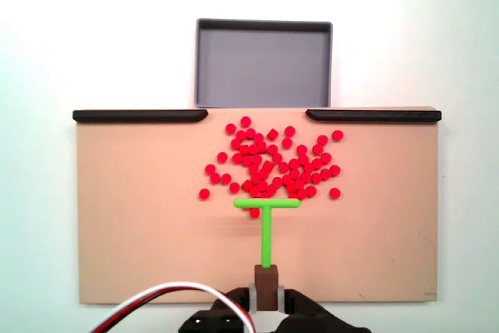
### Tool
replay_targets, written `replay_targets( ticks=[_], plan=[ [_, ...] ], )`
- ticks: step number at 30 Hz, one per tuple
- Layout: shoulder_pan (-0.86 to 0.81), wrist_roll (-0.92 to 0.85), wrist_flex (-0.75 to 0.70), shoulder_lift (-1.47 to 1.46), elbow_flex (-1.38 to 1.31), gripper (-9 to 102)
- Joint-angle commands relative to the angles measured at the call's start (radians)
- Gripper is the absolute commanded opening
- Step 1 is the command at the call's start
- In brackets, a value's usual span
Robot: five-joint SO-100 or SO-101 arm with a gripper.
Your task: Grasp a green tool by the dark brown handle.
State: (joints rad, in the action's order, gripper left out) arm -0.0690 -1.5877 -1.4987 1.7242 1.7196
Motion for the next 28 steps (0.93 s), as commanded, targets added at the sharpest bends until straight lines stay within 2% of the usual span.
replay_targets(
  ticks=[1, 28],
  plan=[
    [-0.011, 0.021, -0.002, 0.026, -0.005, 0],
    [0.012, 0.052, 0.0, 0.02, -0.005, 0]
  ],
)
